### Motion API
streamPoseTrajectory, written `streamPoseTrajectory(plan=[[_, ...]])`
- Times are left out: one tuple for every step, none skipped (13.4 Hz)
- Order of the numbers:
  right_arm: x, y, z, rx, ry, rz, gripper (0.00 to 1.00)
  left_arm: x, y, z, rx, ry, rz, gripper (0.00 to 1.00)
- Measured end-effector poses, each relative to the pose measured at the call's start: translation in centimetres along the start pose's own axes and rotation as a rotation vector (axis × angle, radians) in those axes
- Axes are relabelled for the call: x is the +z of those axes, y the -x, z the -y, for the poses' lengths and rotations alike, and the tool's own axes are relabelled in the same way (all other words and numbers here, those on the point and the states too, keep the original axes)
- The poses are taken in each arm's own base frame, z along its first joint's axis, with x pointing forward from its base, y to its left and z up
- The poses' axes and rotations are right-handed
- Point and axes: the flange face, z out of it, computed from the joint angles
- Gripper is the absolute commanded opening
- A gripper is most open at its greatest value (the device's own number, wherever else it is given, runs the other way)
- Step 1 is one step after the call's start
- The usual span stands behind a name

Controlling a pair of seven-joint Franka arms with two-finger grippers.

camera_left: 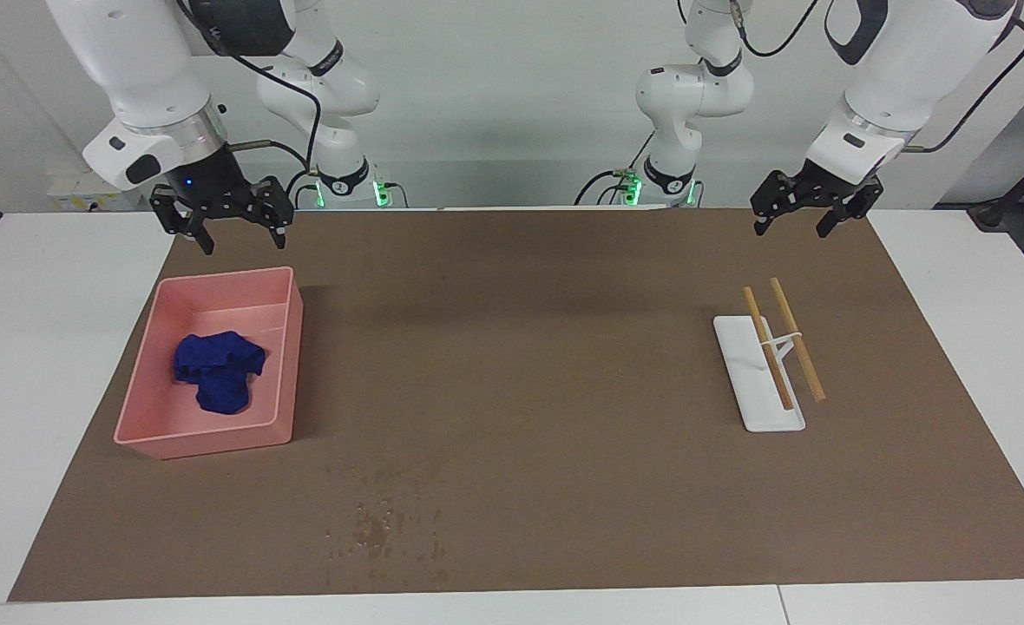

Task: Wipe water with towel using both arms

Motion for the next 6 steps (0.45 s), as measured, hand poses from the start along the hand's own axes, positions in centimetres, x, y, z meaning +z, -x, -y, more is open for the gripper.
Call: streamPoseTrajectory(plan=[[0.03,0.00,-0.56,0.034,0.000,0.001,1.00,0.00,0.00,0.00,0.000,0.000,0.000,1.00],[0.06,0.00,-0.91,0.058,0.000,0.001,1.00,0.00,0.00,0.00,0.000,0.000,0.000,1.00],[0.09,0.00,-1.00,0.066,0.000,0.002,1.00,0.00,0.00,0.00,0.000,0.000,0.000,1.00],[0.11,0.00,-0.86,0.067,0.000,0.002,1.00,0.00,0.00,0.00,0.000,0.000,0.000,1.00],[0.11,0.00,-0.66,0.064,0.000,0.002,1.00,0.00,0.00,0.00,0.000,0.000,0.000,1.00],[0.11,0.00,-0.53,0.063,0.000,0.003,1.00,0.00,0.00,0.00,0.000,0.000,0.000,1.00]])
